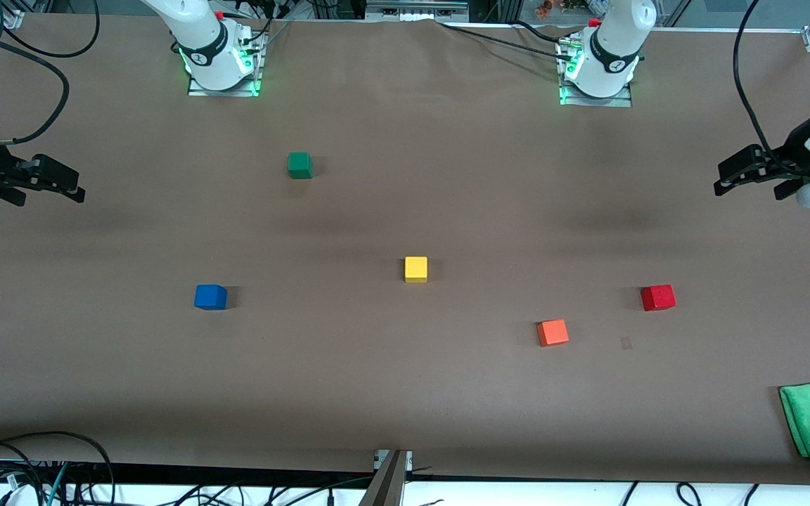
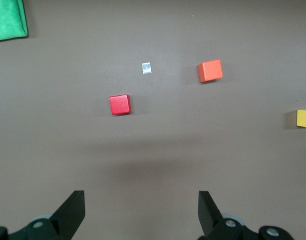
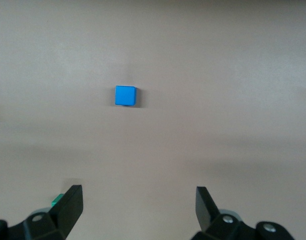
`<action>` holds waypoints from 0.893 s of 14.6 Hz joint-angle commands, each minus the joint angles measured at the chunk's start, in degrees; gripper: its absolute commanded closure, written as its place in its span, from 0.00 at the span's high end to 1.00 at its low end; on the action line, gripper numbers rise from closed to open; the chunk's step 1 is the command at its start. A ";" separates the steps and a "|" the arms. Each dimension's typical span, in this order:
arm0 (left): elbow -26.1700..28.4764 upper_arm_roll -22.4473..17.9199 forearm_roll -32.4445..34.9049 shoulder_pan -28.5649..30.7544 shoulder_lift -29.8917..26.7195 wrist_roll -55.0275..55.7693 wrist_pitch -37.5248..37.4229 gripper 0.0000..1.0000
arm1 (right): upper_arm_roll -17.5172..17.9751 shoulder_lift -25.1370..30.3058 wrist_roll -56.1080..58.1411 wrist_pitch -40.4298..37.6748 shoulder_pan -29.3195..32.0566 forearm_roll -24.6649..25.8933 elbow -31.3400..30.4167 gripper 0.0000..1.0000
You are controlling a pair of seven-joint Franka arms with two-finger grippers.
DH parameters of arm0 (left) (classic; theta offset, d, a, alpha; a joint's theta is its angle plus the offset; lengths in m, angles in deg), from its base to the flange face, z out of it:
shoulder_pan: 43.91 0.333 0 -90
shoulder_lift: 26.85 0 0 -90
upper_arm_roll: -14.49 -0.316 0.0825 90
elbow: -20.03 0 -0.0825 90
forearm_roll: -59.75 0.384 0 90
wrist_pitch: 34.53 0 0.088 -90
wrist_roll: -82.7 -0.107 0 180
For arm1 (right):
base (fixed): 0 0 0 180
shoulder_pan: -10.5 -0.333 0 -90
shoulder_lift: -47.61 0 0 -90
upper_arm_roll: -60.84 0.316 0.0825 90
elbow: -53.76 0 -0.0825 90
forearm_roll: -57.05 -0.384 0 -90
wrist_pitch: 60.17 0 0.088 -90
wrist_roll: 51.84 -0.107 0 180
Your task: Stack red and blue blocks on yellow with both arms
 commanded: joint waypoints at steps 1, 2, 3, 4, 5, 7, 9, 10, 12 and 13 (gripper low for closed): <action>-1.14 -0.47 -0.66 0.07 0.34 -1.49 -0.95 1.00 | -0.04 0.84 0.76 -0.32 0.18 -0.30 -0.37 1.00; -1.14 -0.47 -0.66 0.25 0.34 -2.20 -0.95 1.00 | -0.04 0.84 0.76 -0.32 0.18 -0.30 -0.45 1.00; -1.14 -0.47 -0.66 0.34 0.34 -2.29 -0.95 1.00 | -0.04 0.84 0.76 -0.32 0.18 -0.30 -0.46 1.00; -1.14 -0.47 -0.66 0.34 0.34 -2.20 -0.95 1.00 | -0.04 0.84 0.76 -0.32 0.18 -0.30 -0.37 1.00; -1.14 -0.47 -0.66 0.34 0.34 -2.20 -0.95 1.00 | -0.04 0.84 0.76 -0.32 0.18 -0.30 -0.45 1.00; -0.97 -0.47 1.09 0.34 0.34 -2.73 -1.04 1.00 | -0.04 0.84 0.76 -0.32 0.18 -0.30 -0.37 1.00; -0.36 -0.12 4.69 0.07 0.60 -5.53 -0.95 1.00 | -0.04 0.84 0.76 -0.41 0.18 -0.30 -0.54 1.00; -0.27 -0.11 5.40 0.07 1.04 -6.76 -0.78 1.00 | -0.04 0.93 0.76 -0.41 0.18 -0.30 -0.54 1.00; -0.09 -0.38 5.50 0.42 2.62 -7.56 0.80 1.00 | -0.04 0.84 0.76 -0.32 0.18 -0.30 -0.46 1.00; 0.17 -0.47 5.58 0.51 3.76 -7.56 2.63 1.00 | 0.05 0.84 0.76 -0.32 0.18 -0.22 -0.37 1.00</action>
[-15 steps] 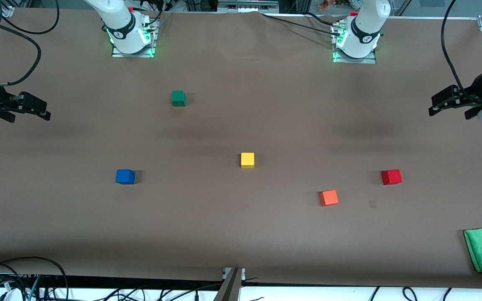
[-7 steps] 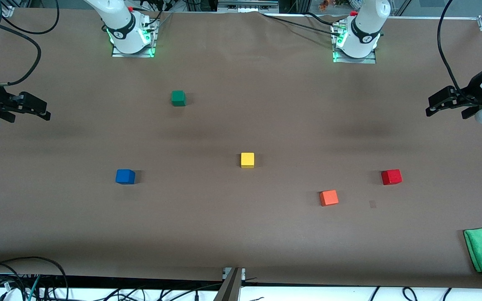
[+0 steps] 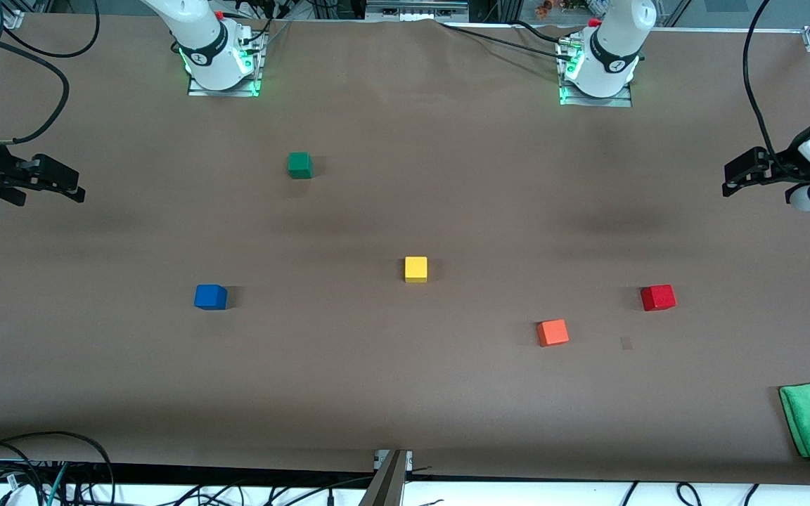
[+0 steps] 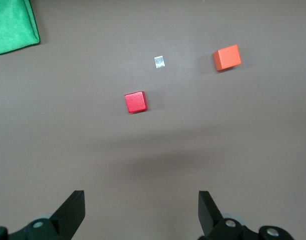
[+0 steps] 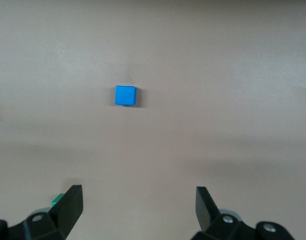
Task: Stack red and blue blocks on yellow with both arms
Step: 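Move the left gripper down over the red cube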
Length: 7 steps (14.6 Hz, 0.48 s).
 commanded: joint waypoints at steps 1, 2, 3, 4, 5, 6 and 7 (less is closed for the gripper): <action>0.32 -0.08 1.35 0.61 3.79 -1.76 4.42 1.00 | 0.14 0.93 0.76 -0.37 0.18 -0.22 -0.36 1.00; 0.85 -0.08 1.26 1.49 5.55 -1.84 7.31 1.00 | 0.14 0.93 0.76 -0.28 0.18 -0.13 -0.36 1.00; 1.55 -0.08 1.26 1.67 7.65 -2.02 10.39 1.00 | 0.22 0.93 0.76 -0.28 0.18 -0.13 -0.28 1.00; 1.99 -0.08 1.26 1.76 9.41 -2.02 13.38 1.00 | 0.22 0.93 0.76 -0.37 0.18 -0.13 -0.36 1.00; 2.52 -0.08 1.26 1.85 10.82 -2.02 15.76 1.00 | 0.22 0.93 0.76 -0.37 0.18 -0.13 -0.36 1.00; 2.69 -0.08 1.26 1.93 11.79 -2.02 17.52 1.00 | 0.22 0.93 0.76 -0.37 0.18 -0.13 -0.36 1.00; 2.96 -0.08 1.09 1.85 12.67 -2.02 18.76 1.00 | 0.22 0.93 0.76 -0.37 0.10 -0.13 -0.36 1.00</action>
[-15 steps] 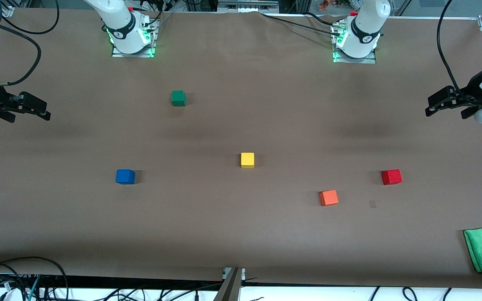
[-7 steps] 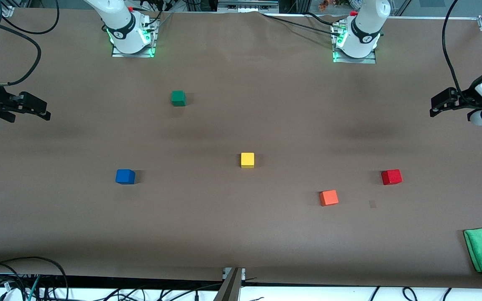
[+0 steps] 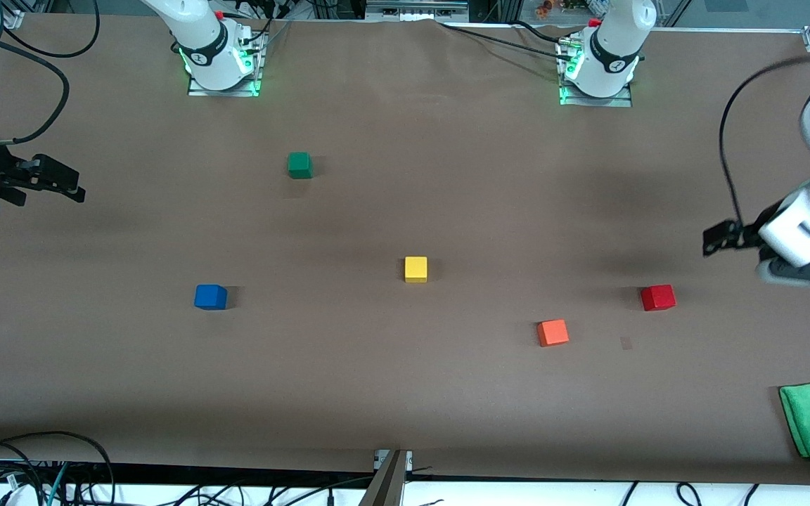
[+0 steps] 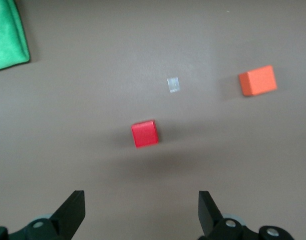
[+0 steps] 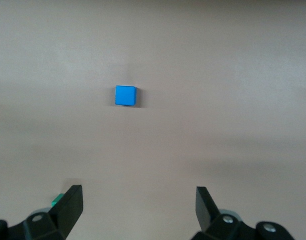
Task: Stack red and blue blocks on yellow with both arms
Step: 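Move the left gripper down over the red cube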
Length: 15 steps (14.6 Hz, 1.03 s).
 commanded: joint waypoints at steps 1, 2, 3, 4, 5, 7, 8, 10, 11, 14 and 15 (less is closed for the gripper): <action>0.29 0.15 0.80 -0.07 2.17 -1.04 4.06 1.00 | 0.20 0.93 0.76 -0.37 0.18 -0.13 -0.36 1.00; 0.81 0.15 0.71 -0.34 3.23 -1.04 6.00 1.00 | 0.20 0.93 0.76 -0.37 0.18 -0.13 -0.36 1.00; 1.60 0.15 0.62 -0.43 3.93 -1.04 8.54 1.00 | 0.20 0.93 0.76 -0.37 0.18 -0.13 -0.36 1.00; 2.74 0.15 0.53 -0.43 4.72 -1.13 11.26 1.00 | 0.11 0.93 0.76 -0.37 0.18 -0.13 -0.36 1.00; 3.45 -0.11 0.44 -0.43 5.43 -1.13 13.72 1.00 | 0.20 0.93 0.76 -0.37 0.18 -0.13 -0.36 1.00; 2.76 -0.55 -1.12 0.01 7.45 -0.96 14.98 1.00 | 0.20 1.01 0.85 -0.45 0.10 -0.13 -0.45 1.00; 2.14 -0.64 -5.40 1.06 7.72 -1.04 14.89 1.00 | 0.20 1.01 0.76 -0.46 0.18 -0.13 -0.45 1.00; 0.57 -0.64 -10.10 2.30 7.90 -0.78 13.93 1.00 | 0.20 1.01 0.85 -0.46 0.18 -0.13 -0.45 1.00; 0.03 -0.64 -9.93 1.86 8.33 -0.69 12.53 1.00 | 0.20 1.01 0.85 -0.46 0.18 -0.13 -0.45 1.00; -5.49 -0.73 -8.70 2.21 11.05 -1.13 3.67 1.00 | 0.38 1.01 0.85 -0.46 0.10 -0.13 -0.45 1.00; -5.16 -0.73 -8.00 2.47 11.84 -2.87 3.64 1.00 | 0.38 1.01 0.85 -0.46 0.10 -0.13 -0.37 1.00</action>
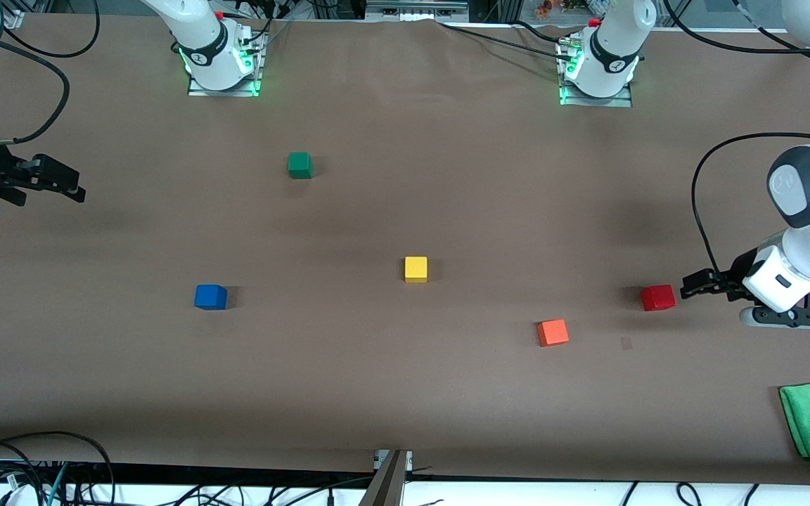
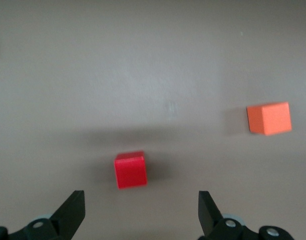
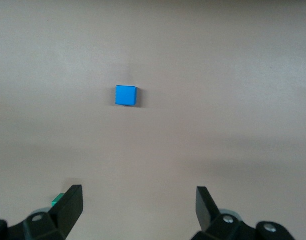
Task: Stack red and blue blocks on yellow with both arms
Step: 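Move the left gripper down over the red cube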
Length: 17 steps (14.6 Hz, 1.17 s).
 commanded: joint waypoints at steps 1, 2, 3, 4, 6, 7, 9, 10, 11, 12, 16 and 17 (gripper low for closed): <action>-3.87 -0.02 1.51 0.47 4.72 -4.13 -2.76 1.00 | 0.38 1.01 0.84 -0.45 0.10 -0.04 -0.45 1.00; -3.53 -0.10 2.31 0.90 4.90 -4.58 -1.19 1.00 | 0.38 1.10 0.84 -0.63 0.10 -0.13 -0.46 1.00; -1.87 -0.10 2.32 1.08 4.90 -4.67 1.26 1.00 | 0.38 1.10 0.76 -0.89 0.10 -0.13 -0.37 1.00; -0.20 -0.10 2.32 1.08 4.90 -4.68 4.25 1.00 | 0.38 1.10 0.75 -0.89 0.10 -0.04 -0.37 1.00; 3.67 -0.10 2.32 1.17 5.34 -4.59 11.45 1.00 | 0.38 1.10 0.75 -0.98 0.10 -0.04 -0.46 1.00; 4.03 -0.19 2.32 1.17 6.13 -4.67 12.79 1.00 | 0.29 1.10 0.75 -0.98 0.10 -0.13 -0.46 1.00; 4.12 -0.19 2.32 1.17 7.18 -4.59 14.46 1.00 | 0.29 1.10 0.84 -0.98 0.10 -0.13 -0.46 1.00; 4.39 -0.19 2.32 1.17 7.54 -4.41 15.95 1.00 | 0.29 1.10 0.84 -0.98 0.10 -0.13 -0.46 1.00; 5.35 -0.19 2.32 1.17 7.80 -4.06 18.14 1.00 | 0.38 1.01 0.76 -1.24 0.10 -0.13 -0.46 1.00; 6.66 -0.10 2.32 1.17 7.89 -3.80 20.95 1.00 | 0.29 1.10 0.75 -1.24 0.10 -0.13 -0.46 1.00; 13.25 -0.10 2.23 0.99 6.32 -3.62 29.49 1.00 | 0.38 1.10 0.75 -1.24 0.10 -0.13 -0.37 1.00; 14.40 0.07 2.23 0.82 5.53 -3.36 29.07 1.00 | 0.38 1.10 0.75 -1.24 0.10 -0.04 -0.37 1.00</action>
